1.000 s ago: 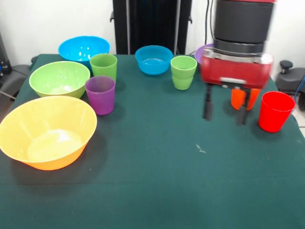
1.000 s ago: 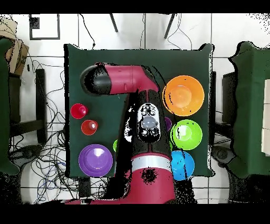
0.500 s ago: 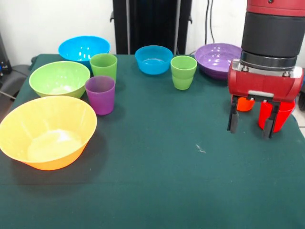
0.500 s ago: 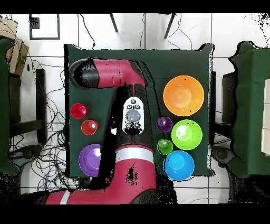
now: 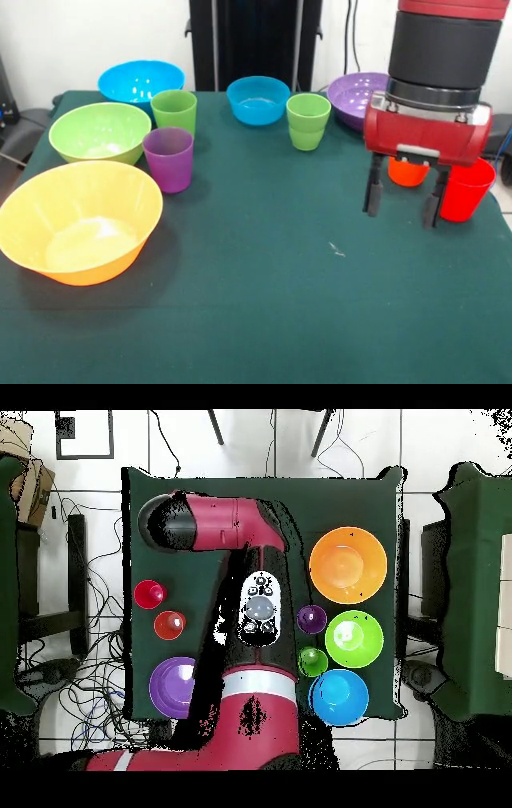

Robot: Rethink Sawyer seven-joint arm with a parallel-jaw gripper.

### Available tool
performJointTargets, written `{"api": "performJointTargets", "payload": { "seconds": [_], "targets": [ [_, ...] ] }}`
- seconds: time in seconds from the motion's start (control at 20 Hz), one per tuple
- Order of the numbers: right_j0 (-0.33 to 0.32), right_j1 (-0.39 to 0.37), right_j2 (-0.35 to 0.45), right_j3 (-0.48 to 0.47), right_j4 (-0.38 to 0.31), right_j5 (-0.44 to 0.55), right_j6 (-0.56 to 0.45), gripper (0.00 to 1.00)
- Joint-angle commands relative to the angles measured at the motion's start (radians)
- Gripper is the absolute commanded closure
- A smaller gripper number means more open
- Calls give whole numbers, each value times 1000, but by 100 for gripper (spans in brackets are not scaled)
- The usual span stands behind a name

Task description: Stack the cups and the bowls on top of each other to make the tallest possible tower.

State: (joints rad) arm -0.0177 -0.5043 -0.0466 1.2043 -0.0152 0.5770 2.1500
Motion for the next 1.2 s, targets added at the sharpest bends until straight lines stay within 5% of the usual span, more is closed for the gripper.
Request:
{"api": "performJointTargets", "payload": {
  "seconds": [0.05,0.55,1.2],
  "targets": [
    [-100,-108,78,224,0,-43,6,0],
    [-406,-201,191,492,-123,-175,-199,0],
    [-769,-239,313,589,-348,-195,-326,0]
  ]
}}
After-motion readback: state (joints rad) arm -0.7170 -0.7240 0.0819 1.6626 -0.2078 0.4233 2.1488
